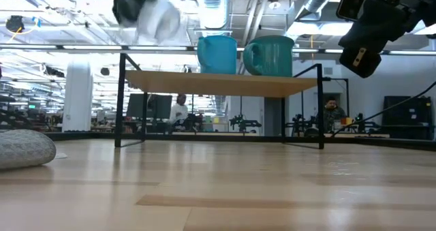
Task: Stack small to large cups/mugs on shelf
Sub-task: Put the transparent mug on the shelf
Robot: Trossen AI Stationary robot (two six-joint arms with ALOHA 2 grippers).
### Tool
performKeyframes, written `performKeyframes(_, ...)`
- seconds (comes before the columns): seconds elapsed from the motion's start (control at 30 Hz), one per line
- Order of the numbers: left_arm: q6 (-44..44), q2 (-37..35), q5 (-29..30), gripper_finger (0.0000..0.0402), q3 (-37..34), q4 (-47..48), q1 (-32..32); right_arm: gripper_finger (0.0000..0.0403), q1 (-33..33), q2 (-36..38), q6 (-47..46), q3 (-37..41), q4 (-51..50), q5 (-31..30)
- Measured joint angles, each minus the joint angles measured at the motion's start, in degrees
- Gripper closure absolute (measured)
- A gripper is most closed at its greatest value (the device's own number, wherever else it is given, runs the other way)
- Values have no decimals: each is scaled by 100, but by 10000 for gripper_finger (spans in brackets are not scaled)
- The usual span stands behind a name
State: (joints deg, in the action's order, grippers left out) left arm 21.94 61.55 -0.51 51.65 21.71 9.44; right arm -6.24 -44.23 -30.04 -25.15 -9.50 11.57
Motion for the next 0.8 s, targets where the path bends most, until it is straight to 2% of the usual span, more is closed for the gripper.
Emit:
performKeyframes(0.2, 811, -995, 858, 401, 7, -262, -111, 391, 0, -2, -11, 0, 14, -177)
performKeyframes(0.4, 1620, -1154, 1186, 401, 277, 72, -459, 391, 0, 0, -192, 0, 15, -297)
performKeyframes(0.57, 1866, -600, 1649, 401, 1162, 1053, -836, 391, 0, 0, -206, 0, 16, -297)
performKeyframes(0.8, 1910, 891, 1681, 401, 3020, 2599, -1343, 391, 0, 0, -281, 0, -12, -283)
